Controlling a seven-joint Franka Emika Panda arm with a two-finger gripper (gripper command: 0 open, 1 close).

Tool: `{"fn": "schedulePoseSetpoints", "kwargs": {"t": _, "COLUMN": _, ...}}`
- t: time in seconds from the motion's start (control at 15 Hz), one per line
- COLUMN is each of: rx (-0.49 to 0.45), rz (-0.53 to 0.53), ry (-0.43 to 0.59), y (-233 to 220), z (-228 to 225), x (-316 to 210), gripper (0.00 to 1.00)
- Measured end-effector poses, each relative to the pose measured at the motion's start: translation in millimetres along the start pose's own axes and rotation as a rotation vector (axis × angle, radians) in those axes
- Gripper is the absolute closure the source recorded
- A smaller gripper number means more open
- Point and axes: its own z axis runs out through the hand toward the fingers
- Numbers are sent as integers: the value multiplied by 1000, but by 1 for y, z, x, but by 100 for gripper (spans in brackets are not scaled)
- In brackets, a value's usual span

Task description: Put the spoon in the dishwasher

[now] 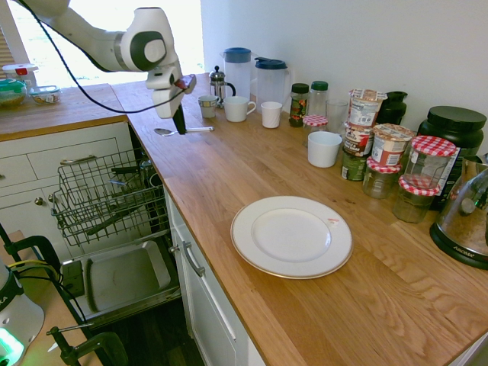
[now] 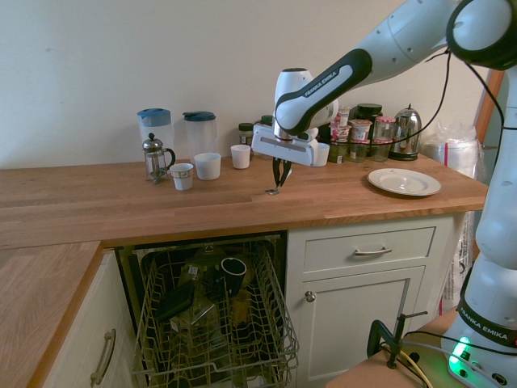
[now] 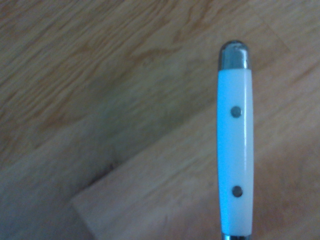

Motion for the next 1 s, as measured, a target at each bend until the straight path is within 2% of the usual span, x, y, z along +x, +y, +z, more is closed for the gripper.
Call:
{"fn": "schedulePoseSetpoints", "kwargs": {"t": 0.2, "rx": -5, "rz": -148, "ry": -6, "y": 58, "z": -22, "x": -62, "gripper": 100}}
{"fn": "schedulePoseSetpoints", "kwargs": {"t": 0.4, "rx": -30, "rz": -296, "ry": 23, "y": 114, "z": -16, "x": -118, "gripper": 100}}
{"fn": "schedulePoseSetpoints", "kwargs": {"t": 0.73, "rx": -116, "rz": -492, "ry": 69, "y": 183, "z": 37, "x": -164, "gripper": 100}}
{"fn": "schedulePoseSetpoints", "kwargs": {"t": 1.0, "rx": -188, "rz": -530, "ry": 51, "y": 204, "z": 91, "x": -175, "gripper": 100}}
